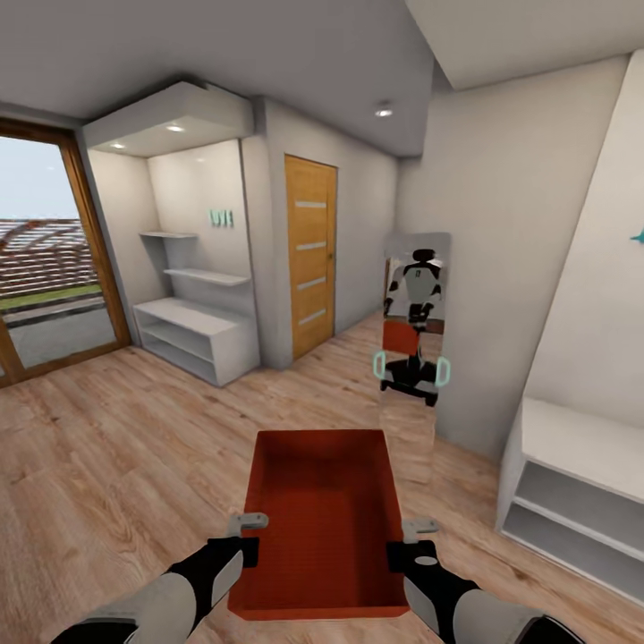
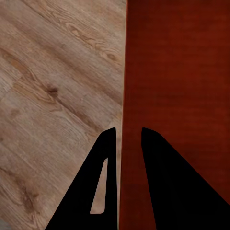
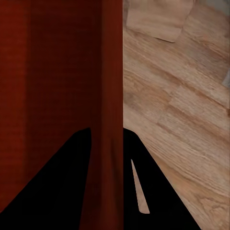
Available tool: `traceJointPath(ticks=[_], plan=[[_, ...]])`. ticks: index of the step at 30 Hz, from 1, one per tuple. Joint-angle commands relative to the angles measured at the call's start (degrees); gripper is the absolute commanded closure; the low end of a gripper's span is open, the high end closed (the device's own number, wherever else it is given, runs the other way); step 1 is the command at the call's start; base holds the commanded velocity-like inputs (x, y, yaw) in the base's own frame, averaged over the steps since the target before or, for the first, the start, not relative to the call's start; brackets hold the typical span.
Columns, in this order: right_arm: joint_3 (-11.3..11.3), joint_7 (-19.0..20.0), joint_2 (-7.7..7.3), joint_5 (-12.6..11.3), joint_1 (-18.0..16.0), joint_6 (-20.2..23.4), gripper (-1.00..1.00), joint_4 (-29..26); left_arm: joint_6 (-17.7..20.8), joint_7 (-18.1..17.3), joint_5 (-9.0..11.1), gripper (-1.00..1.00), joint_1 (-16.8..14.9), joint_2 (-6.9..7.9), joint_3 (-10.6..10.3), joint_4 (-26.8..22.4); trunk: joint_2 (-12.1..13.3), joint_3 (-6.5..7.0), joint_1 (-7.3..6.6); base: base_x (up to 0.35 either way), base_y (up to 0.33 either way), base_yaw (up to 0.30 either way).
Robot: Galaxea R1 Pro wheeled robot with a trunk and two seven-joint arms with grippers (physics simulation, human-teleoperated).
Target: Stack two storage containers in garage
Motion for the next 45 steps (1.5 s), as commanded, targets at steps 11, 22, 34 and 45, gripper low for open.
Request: traceJointPath(ticks=[11,22,34,45], plan=[[0.02,-0.55,-0.68,-1.01,-0.06,-0.37,1.0,0.33,0.41,1.21,-1.08,1.0,-0.03,0.57,-0.08,-0.24,-0.1,-0.11,0.06,0.323,0.0,0.008],[0.02,-0.55,-0.74,-1.01,-0.06,-0.37,1.0,0.34,0.41,1.2,-1.09,1.0,-0.04,0.56,-0.07,-0.24,-0.1,-0.11,0.06,0.323,0.0,0.236],[0.02,-0.55,-0.74,-1.01,-0.06,-0.37,1.0,0.32,0.41,1.2,-1.1,1.0,-0.03,0.57,-0.08,-0.24,-0.1,-0.11,0.06,0.323,0.0,0.267],[0.02,-0.55,-0.74,-1.01,-0.06,-0.37,1.0,0.32,0.41,1.21,-1.1,1.0,-0.04,0.57,-0.06,-0.24,-0.1,-0.11,0.06,0.324,0.0,0.161]])
